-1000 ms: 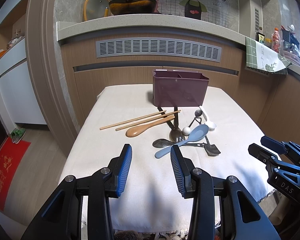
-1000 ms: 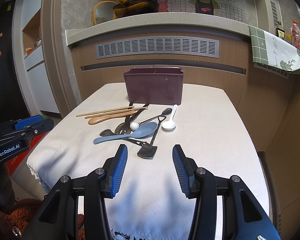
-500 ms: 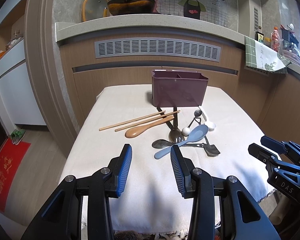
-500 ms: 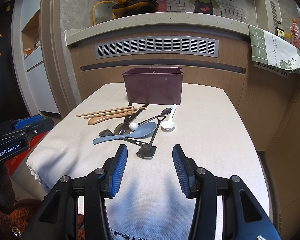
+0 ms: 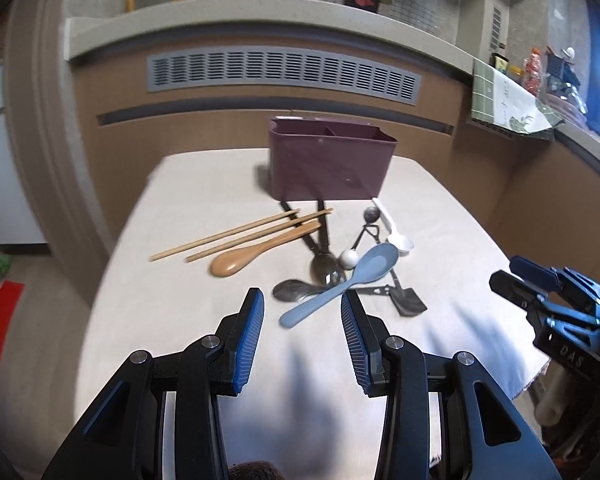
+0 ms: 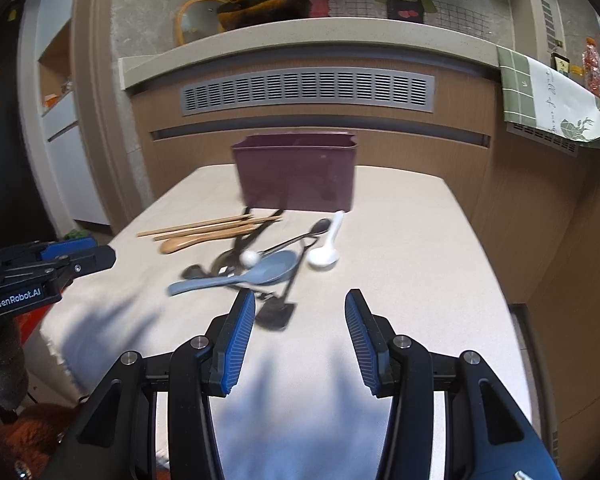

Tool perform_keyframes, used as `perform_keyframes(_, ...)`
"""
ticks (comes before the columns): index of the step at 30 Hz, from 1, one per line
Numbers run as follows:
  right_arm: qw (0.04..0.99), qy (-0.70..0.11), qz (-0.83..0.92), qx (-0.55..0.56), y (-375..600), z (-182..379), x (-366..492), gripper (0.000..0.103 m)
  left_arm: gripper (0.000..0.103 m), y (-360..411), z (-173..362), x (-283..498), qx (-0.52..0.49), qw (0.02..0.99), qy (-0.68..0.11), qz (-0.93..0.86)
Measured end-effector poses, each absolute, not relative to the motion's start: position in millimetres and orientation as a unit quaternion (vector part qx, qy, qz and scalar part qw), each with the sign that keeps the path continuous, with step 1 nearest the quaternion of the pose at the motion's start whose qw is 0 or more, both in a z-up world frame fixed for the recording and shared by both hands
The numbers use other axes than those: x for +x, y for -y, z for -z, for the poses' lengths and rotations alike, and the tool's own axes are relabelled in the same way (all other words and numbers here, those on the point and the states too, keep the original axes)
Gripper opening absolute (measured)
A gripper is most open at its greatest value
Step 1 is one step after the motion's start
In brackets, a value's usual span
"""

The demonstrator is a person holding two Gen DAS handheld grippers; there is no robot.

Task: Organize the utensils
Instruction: 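Reach the right tool to the white plastic spoon and grasp its handle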

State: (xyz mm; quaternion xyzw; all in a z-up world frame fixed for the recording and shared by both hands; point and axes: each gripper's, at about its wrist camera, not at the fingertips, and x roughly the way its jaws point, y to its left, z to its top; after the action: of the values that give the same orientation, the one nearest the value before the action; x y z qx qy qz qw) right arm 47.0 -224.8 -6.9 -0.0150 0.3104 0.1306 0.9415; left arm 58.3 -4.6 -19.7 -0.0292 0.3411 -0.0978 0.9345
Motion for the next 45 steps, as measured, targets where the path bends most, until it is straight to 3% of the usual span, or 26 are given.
perform_keyframes(9, 0.923, -0.359, -0.135, -0.011, 234.1, 23.9, 108.1, 0.045, 0.041, 5.2, 42.0, 109.4, -0.021, 0.923, -0.363, 0.124)
perform_keyframes(15, 0.905, -0.394, -0.161, 0.009, 224.3, 35.8, 155.2, 0.038, 0.041, -25.6, 49.6, 131.9, -0.066, 0.923, -0.369, 0.085)
perform_keyframes(21, 0.901, -0.378, -0.210, -0.038, 171.1, 34.4, 163.1, 0.036, 0.041, -54.8, 62.0, 139.0, -0.087, 0.923, -0.373, 0.043)
perform_keyframes(24, 0.895, -0.383, -0.215, -0.082, 137.2, 48.2, 163.8, 0.029, 0.041, -68.3, 67.3, 139.2, -0.098, 0.920, -0.378, 0.029)
perform_keyframes(27, 0.892, -0.392, -0.198, -0.107, 120.7, 60.6, 167.6, 0.027, 0.041, -77.4, 73.6, 137.8, -0.105, 0.917, -0.384, 0.022)
perform_keyframes(34, 0.887, -0.417, -0.176, -0.089, 124.8, 70.2, 177.7, 0.027, 0.041, -78.2, 79.5, 135.0, -0.119, 0.911, -0.393, 0.031)
perform_keyframes(36, 0.885, -0.420, -0.182, -0.085, 127.9, 67.5, 175.9, 0.017, 0.041, -72.4, 77.3, 133.9, -0.117, 0.911, -0.393, 0.038)
perform_keyframes(41, 0.900, -0.391, -0.181, -0.064, 155.5, 40.0, 170.8, 0.014, 0.041, -46.4, 73.9, 133.9, -0.096, 0.909, -0.398, 0.081)
perform_keyframes(42, 0.904, -0.385, -0.177, -0.060, 162.9, 34.2, 170.1, 0.001, 0.041, -36.6, 74.6, 135.1, -0.086, 0.906, -0.402, 0.097)
perform_keyframes(45, 0.914, -0.372, -0.157, -0.042, 195.4, 16.7, 168.1, 0.000, 0.041, -9.7, 76.0, 140.7, -0.058, 0.899, -0.412, 0.138)
